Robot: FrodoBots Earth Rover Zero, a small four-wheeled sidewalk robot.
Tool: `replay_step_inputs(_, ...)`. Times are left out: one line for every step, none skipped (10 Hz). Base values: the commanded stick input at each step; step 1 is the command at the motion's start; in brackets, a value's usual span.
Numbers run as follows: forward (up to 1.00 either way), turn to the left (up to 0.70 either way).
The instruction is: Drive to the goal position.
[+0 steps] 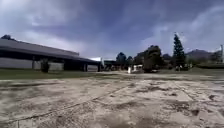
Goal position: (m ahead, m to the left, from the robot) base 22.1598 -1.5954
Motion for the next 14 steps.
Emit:
replay_step_inputs(0.70,0.00)
replay_step_inputs(0.70,0.00)
replay_step_inputs(0.70,0.00)
replay_step_inputs(0.70,0.00)
replay_step_inputs(0.70,0.00)
replay_step_inputs(0.70,0.00)
replay_step_inputs(0.70,0.00)
replay_step_inputs(0.70,0.00)
replay_step_inputs(0.70,0.00)
replay_step_inputs(0.70,0.00)
replay_step_inputs(0.70,0.00)
replay_step_inputs(0.70,0.00)
replay_step_inputs(0.70,0.00)
replay_step_inputs(0.70,0.00)
